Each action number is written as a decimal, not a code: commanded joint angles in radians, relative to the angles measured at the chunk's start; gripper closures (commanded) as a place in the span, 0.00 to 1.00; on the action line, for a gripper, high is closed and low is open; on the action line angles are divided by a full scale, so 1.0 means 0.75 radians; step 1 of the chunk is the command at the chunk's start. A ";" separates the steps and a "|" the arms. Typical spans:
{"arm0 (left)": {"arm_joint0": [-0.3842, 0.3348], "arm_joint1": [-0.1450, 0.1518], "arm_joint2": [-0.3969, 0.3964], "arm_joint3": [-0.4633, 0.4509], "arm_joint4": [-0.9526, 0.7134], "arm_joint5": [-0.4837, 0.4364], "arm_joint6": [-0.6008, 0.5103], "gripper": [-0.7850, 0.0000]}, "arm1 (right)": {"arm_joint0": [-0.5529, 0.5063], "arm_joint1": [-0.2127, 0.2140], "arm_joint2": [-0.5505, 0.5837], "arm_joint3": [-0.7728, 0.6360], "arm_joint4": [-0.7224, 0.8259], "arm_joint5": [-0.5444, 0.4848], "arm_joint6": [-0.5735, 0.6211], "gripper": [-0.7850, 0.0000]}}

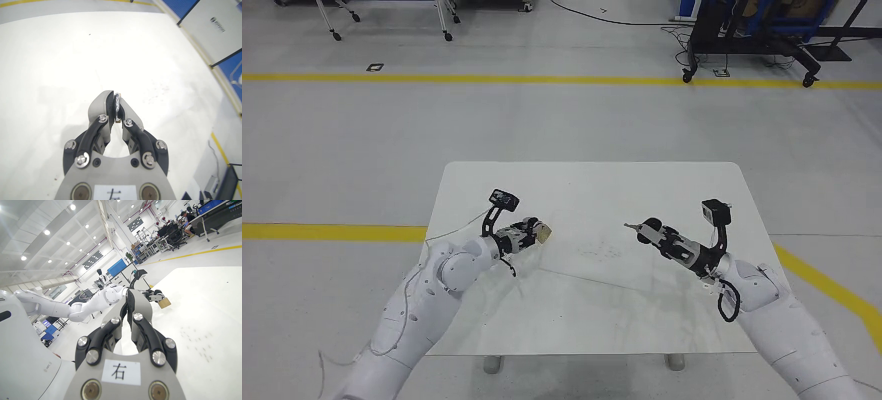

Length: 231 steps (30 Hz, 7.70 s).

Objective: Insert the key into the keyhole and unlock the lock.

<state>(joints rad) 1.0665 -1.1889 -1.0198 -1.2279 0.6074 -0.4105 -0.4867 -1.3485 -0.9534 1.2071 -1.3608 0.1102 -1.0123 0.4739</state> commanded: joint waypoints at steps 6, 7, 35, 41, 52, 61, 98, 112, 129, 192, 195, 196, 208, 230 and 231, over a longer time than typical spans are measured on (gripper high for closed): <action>0.013 0.016 -0.010 -0.067 0.215 0.081 -0.010 1.00 | 0.000 0.000 0.000 0.000 0.000 0.000 0.000 1.00; 0.020 0.017 -0.001 -0.088 0.267 0.114 -0.006 1.00 | 0.000 0.000 0.000 0.000 0.000 0.000 0.000 1.00; 0.016 -0.012 0.098 -0.122 0.563 0.309 -0.101 0.81 | 0.000 0.000 0.000 0.000 0.000 0.000 0.000 1.00; 0.020 -0.014 0.093 -0.125 0.570 0.306 -0.114 1.00 | 0.000 0.000 0.000 0.000 0.000 0.000 0.000 1.00; 0.025 -0.019 0.087 -0.134 0.592 0.304 -0.130 1.00 | 0.000 0.000 0.000 0.000 0.000 0.000 0.000 1.00; 0.039 -0.020 0.074 -0.154 0.617 0.316 -0.130 1.00 | 0.000 0.000 0.000 0.000 0.000 0.000 0.000 1.00; 0.137 -0.007 -0.006 -0.255 0.645 0.259 -0.178 0.90 | 0.000 0.000 0.000 0.000 0.000 0.000 0.000 1.00; 0.118 -0.019 0.010 -0.228 0.702 0.325 -0.151 1.00 | 0.000 0.000 0.000 0.000 0.000 0.000 0.000 1.00; 0.133 -0.028 -0.048 -0.279 0.549 0.312 0.026 1.00 | 0.000 0.000 0.000 0.000 0.000 0.000 0.000 1.00; -0.439 -0.265 0.141 0.652 -1.425 0.258 -0.773 1.00 | 0.024 -0.021 -0.043 -0.086 -0.060 0.123 -0.048 1.00; -0.472 -0.286 0.154 0.742 -1.486 0.225 -0.834 1.00 | 0.041 -0.027 -0.057 -0.100 -0.056 0.161 -0.051 1.00; -0.482 -0.293 0.158 0.766 -1.500 0.220 -0.846 1.00 | 0.048 -0.030 -0.063 -0.101 -0.050 0.174 -0.053 1.00; -0.562 -0.355 0.185 0.941 -1.612 0.241 -0.873 1.00 | 0.134 -0.063 -0.135 -0.090 -0.030 0.261 -0.043 1.00; -0.535 -0.385 0.187 0.855 -1.740 0.784 -0.861 1.00 | 0.033 -0.075 -0.085 -0.186 -0.292 0.401 -0.260 1.00; -0.535 -0.388 0.182 0.860 -1.760 0.788 -0.857 1.00 | 0.018 -0.072 -0.081 -0.204 -0.310 0.424 -0.239 1.00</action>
<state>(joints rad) 0.6655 -1.4774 -0.8800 -0.5871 -0.6974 0.1767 -1.1323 -1.3240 -1.0092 1.1432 -1.5017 -0.1080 -0.7106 0.2800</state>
